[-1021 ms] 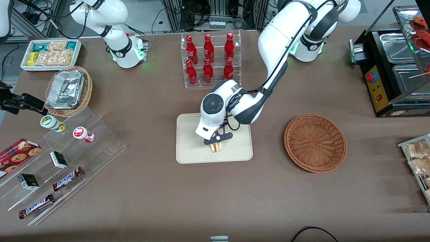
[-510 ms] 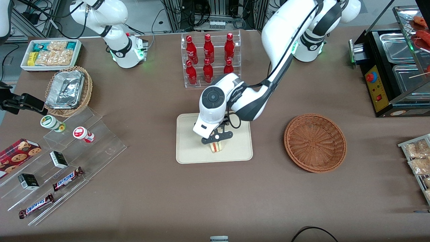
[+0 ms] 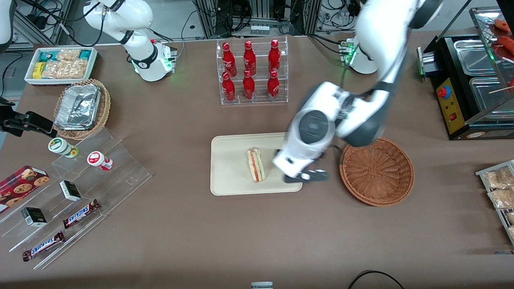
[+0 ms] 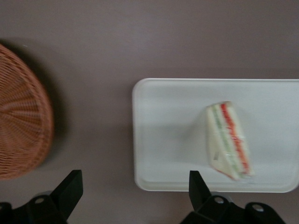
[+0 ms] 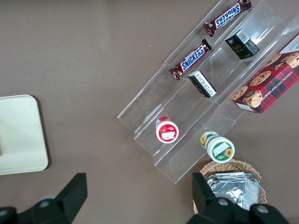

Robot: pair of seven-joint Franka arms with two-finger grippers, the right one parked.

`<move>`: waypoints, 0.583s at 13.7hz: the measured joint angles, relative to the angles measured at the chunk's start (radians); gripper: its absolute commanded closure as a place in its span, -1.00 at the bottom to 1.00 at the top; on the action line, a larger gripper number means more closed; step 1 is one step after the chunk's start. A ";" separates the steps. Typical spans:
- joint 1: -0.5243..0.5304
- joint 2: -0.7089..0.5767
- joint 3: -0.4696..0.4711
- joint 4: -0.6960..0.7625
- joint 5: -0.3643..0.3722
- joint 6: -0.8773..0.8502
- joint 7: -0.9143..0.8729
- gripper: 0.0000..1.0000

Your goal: Place sandwich from basket to tray

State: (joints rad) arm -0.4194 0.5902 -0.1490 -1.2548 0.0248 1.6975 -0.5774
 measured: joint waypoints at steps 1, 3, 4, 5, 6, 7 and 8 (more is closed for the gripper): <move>0.045 -0.034 0.000 -0.050 0.010 0.000 0.065 -1.00; 0.125 -0.112 0.000 -0.158 0.021 0.011 0.188 -1.00; 0.157 -0.155 0.000 -0.212 0.024 0.029 0.238 -1.00; 0.185 -0.200 0.000 -0.267 0.025 0.051 0.287 -1.00; 0.213 -0.247 0.001 -0.318 0.027 0.065 0.336 -1.00; 0.243 -0.293 0.001 -0.361 0.027 0.067 0.383 -1.00; 0.273 -0.338 0.001 -0.397 0.028 0.064 0.430 -1.00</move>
State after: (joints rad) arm -0.1459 0.2526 -0.1483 -1.6520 0.0525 1.7617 -0.1469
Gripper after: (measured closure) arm 0.000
